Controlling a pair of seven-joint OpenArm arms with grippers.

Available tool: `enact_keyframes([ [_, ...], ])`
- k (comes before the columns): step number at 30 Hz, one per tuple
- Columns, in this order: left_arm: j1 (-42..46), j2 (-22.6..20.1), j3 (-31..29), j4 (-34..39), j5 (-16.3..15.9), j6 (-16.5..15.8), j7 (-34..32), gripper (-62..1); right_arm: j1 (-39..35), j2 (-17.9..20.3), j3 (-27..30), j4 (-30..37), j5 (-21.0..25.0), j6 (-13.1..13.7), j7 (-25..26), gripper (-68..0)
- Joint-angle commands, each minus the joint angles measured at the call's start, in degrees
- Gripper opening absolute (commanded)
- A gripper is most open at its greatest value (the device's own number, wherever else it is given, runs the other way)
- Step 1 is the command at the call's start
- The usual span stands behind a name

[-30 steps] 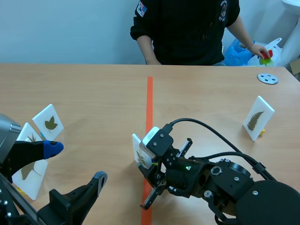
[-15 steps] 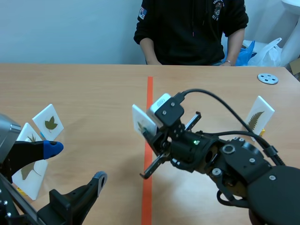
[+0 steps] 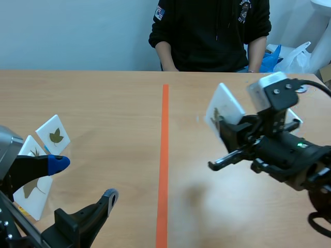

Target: Sort the leaf by its shape. The table is split by an orange tape line. A compound leaf with several leaflets goes to the left side, a simple leaf with one blade goes to the right side. Return to the home posture when a red brick is placed on the table.

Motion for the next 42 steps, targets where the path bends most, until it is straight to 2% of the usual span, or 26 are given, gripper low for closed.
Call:
enact_keyframes([
  [1,-0.17,0.28,0.00,1.03,-0.39,0.11,-0.94,1.4,0.46,0.74,2.23,-0.52,1.68,-0.24,-0.22,-63.8],
  [4,-0.17,0.28,0.00,1.03,-0.39,0.11,-0.98,1.4,0.24,0.74,6.21,-1.64,2.36,-0.79,-2.75,-63.8],
  [8,-0.17,0.28,0.00,1.03,-0.39,0.11,-0.98,1.4,1.42,0.74,8.57,-6.40,3.45,-4.07,-2.60,-63.8],
  [14,-0.17,0.28,0.00,1.03,-0.39,0.11,-0.98,1.4,6.60,0.72,8.61,-17.16,3.80,-4.74,-0.94,-63.8],
  [19,-0.17,0.28,0.00,1.03,-0.39,0.11,-0.98,1.4,10.43,0.70,8.61,-23.91,3.50,-6.36,1.31,-63.8],
  [23,-0.17,0.31,0.00,1.03,-0.39,0.11,-0.98,1.4,12.50,0.55,8.61,-27.89,2.75,-6.67,2.19,-63.8],
  [27,-0.17,0.31,0.00,1.03,-0.39,0.11,-0.98,1.4,13.14,0.39,8.61,-31.04,2.03,-10.64,3.78,-63.8],
  [31,-0.17,0.31,0.00,1.03,-0.39,0.11,-0.98,1.4,13.05,0.39,8.61,-31.65,2.03,-10.97,4.15,-63.1],
  [36,-0.17,0.31,0.00,1.03,-0.39,0.11,-0.98,1.4,13.07,0.39,8.61,-31.65,2.05,-10.93,4.15,-51.6],
  [42,-0.20,0.31,0.00,1.03,-0.39,0.11,-0.98,1.4,12.94,0.46,8.66,-31.34,2.10,-10.82,4.20,-26.1],
])
